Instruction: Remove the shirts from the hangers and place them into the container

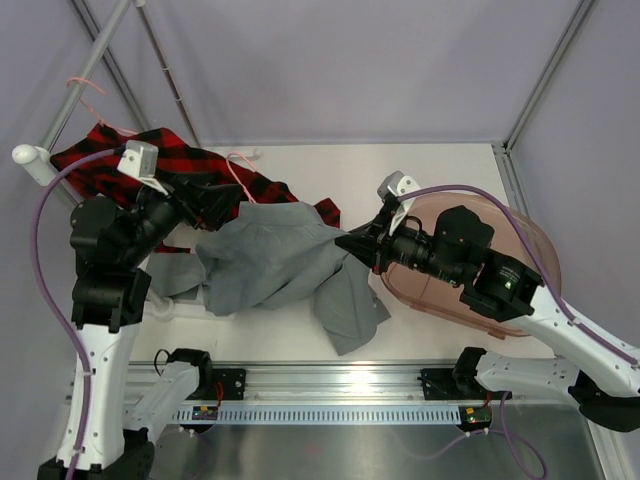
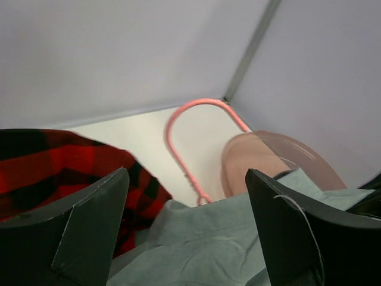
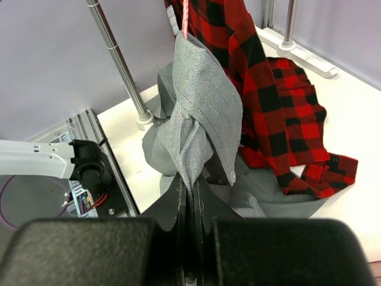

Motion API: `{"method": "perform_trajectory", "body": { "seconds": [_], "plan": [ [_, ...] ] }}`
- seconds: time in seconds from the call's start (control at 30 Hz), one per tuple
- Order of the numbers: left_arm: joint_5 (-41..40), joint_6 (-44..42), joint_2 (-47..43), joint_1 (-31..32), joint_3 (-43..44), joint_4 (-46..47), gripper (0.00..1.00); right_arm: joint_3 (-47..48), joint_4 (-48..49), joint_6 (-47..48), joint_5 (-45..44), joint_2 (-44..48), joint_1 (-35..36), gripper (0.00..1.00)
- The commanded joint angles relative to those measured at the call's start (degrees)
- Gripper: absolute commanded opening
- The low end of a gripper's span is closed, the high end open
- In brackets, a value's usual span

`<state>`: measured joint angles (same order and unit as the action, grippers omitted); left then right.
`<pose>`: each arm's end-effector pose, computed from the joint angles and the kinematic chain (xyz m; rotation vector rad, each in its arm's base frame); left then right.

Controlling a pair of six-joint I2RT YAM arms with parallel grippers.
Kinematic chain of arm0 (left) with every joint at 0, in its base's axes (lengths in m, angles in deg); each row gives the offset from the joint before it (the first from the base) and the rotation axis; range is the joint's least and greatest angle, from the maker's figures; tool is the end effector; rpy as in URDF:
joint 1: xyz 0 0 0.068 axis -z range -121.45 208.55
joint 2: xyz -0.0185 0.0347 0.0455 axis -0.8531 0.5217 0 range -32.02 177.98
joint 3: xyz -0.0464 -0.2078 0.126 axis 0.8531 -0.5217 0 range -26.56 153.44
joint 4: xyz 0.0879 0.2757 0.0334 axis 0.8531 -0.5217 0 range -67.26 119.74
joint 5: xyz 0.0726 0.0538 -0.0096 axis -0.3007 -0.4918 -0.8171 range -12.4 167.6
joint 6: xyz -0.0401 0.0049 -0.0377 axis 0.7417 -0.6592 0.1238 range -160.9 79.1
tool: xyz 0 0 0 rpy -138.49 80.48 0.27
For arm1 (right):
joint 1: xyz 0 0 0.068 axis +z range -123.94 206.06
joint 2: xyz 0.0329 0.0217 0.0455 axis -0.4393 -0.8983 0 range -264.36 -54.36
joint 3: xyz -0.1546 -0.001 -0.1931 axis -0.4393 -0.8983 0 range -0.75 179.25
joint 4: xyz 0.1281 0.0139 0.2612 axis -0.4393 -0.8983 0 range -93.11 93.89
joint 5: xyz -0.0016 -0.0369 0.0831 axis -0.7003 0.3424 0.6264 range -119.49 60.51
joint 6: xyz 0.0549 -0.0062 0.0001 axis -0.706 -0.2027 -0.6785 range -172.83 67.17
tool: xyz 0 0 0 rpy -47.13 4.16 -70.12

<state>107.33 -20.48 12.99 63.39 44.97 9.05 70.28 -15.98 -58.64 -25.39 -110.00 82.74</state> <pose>0.1766 -0.0336 0.4696 0.2278 1.5094 -0.7340 0.1338 0.2086 0.4322 -0.7923 1.5330 0.8800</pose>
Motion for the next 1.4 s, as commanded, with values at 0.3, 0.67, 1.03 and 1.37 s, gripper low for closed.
{"method": "perform_trajectory", "body": {
  "seconds": [0.3,0.67,1.03,1.37],
  "plan": [
    [-12.33,-4.52,5.7,18.1,1.43,1.88,0.69,1.84,1.16,-0.44,-0.4,1.14,0.27,0.0],
    [-18.92,-3.64,2.28,18.19,-0.95,-1.72,0.73,1.75,-0.51,0.7,-3.31,3.17,0.27,0.0],
    [-19.1,-1.18,0.95,18.1,-2.89,-2.52,0.74,3.42,-1.65,0.79,-2.43,4.13,0.27,0.0],
    [-16.73,1.02,5.26,18.19,-4.29,2.49,0.64,4.47,-2.09,0.7,-0.85,3.69,0.27,0.0]
  ]
}}
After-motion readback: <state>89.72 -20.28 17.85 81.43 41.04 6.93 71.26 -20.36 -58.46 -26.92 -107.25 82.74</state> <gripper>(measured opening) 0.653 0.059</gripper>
